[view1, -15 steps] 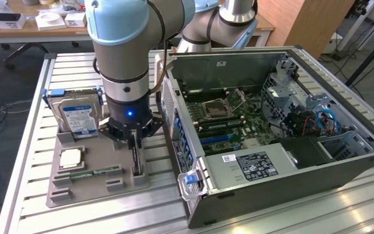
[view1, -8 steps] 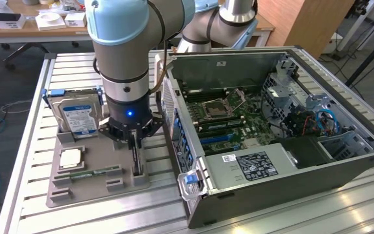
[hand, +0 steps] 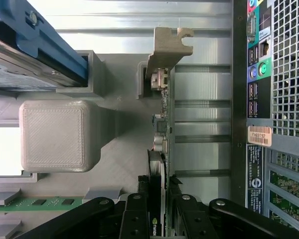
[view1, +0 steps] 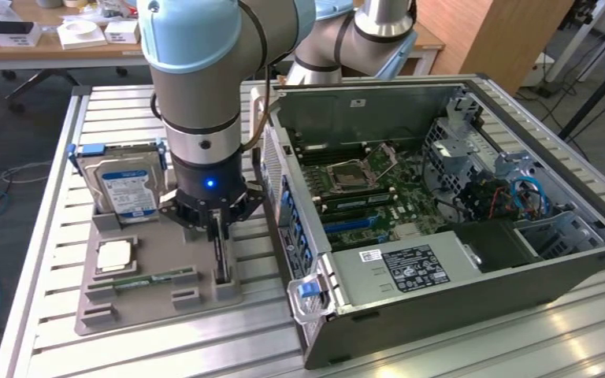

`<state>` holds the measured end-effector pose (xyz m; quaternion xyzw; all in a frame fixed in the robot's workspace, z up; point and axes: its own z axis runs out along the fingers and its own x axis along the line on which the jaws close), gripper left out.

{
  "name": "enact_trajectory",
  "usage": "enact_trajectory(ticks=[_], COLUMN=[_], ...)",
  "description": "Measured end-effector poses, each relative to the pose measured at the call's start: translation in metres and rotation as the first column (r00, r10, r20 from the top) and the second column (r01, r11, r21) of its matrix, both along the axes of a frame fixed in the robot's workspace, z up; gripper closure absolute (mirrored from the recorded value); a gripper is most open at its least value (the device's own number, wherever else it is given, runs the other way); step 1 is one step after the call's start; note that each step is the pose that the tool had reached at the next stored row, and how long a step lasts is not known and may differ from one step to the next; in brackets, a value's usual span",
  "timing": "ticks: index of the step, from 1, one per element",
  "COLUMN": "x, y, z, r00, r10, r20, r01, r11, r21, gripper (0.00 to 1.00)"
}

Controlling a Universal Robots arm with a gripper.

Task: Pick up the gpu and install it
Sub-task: 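Pick up the gpu and move the gpu toward the slot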

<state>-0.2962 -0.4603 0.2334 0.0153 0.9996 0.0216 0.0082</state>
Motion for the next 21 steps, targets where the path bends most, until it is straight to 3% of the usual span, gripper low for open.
enact_trajectory(ticks=[8, 21], x=[0.000, 0.000], y=[0.0000, 0.0000], z=[0.0178, 0.0726], r00=[1.0000, 1.0000], r10=[0.000, 0.000], r20=[-0.0002, 0.0009], r01=[0.000, 0.000], r11=[1.0000, 1.0000], r21=[-0.0002, -0.0002], gripper=[0.74, 0.74])
